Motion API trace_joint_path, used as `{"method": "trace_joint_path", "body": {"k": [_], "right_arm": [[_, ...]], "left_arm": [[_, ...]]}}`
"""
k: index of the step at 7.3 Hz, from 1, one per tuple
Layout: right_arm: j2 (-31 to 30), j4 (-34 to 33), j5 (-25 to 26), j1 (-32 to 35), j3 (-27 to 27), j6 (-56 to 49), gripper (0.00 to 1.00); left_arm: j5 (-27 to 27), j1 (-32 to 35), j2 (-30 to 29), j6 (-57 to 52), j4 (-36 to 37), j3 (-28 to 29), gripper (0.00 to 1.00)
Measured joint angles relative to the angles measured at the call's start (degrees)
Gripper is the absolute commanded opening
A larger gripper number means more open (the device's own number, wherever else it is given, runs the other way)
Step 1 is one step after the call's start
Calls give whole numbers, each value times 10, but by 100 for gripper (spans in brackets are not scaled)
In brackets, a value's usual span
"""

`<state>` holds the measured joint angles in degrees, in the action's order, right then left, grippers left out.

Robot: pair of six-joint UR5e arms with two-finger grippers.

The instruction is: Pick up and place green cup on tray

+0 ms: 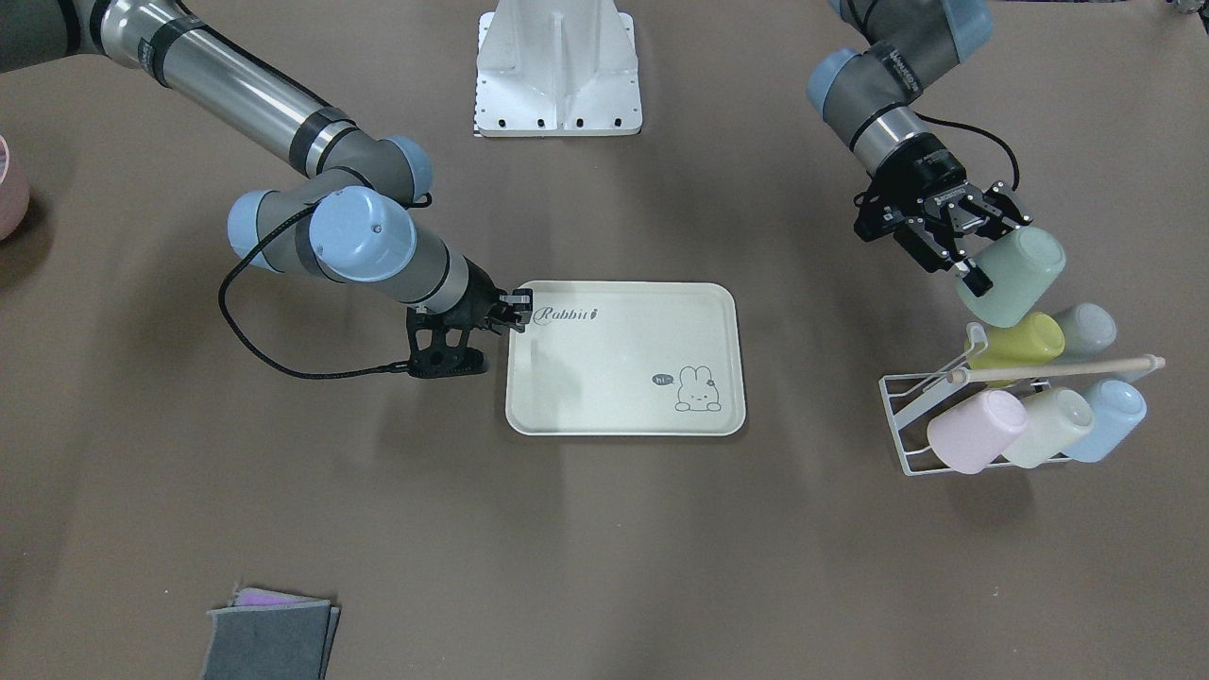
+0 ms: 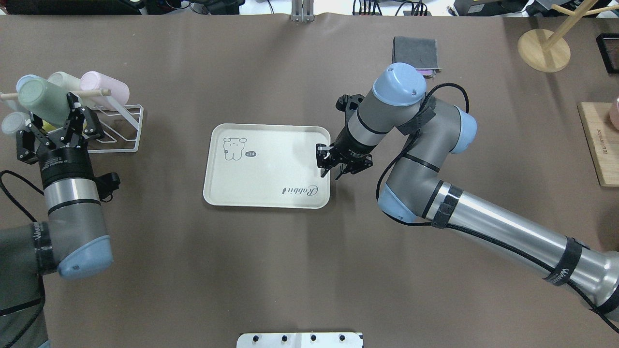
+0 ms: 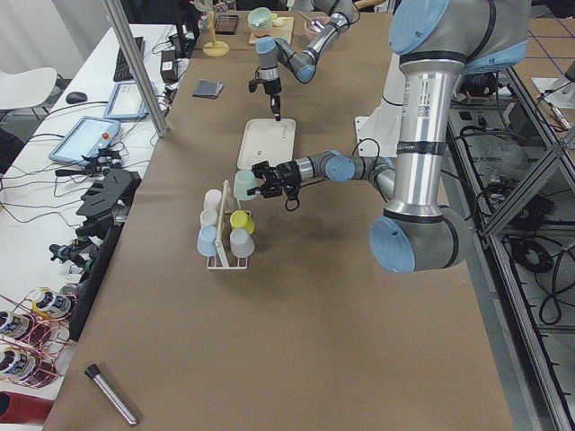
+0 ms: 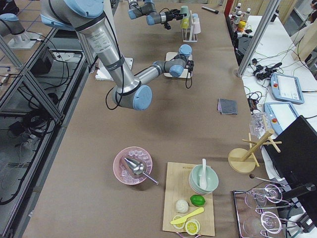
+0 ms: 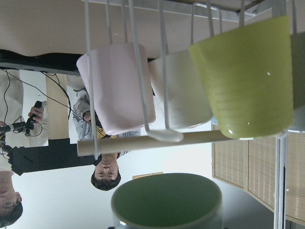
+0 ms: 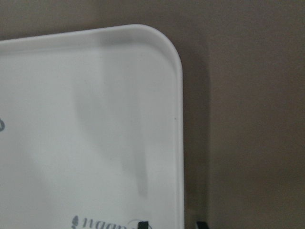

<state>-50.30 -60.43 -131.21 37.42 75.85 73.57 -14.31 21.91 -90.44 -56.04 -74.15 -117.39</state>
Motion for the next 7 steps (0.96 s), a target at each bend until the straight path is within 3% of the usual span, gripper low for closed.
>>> {"method": "trace_joint_path", "body": {"k": [1,3,4,6,7], "right_arm": [[-1,0,-2,7,3,1,100],[-20,-1,-36,54,17,-2,100],[-36,-1,-58,83,28,-8,100],[-81,-2,-97,143,61,-47,100],[-117,-3,-116,173,87,-81,100]], "left_arm": [[1,4,10,0,-30,-31,14],[-18,19,19,-1,-215,-48,14],[-56,24,20,-1,-339,-40,8],[-165,34,12,23,-581,-7,8],[-221,40,2,87,-652,9,7]]}}
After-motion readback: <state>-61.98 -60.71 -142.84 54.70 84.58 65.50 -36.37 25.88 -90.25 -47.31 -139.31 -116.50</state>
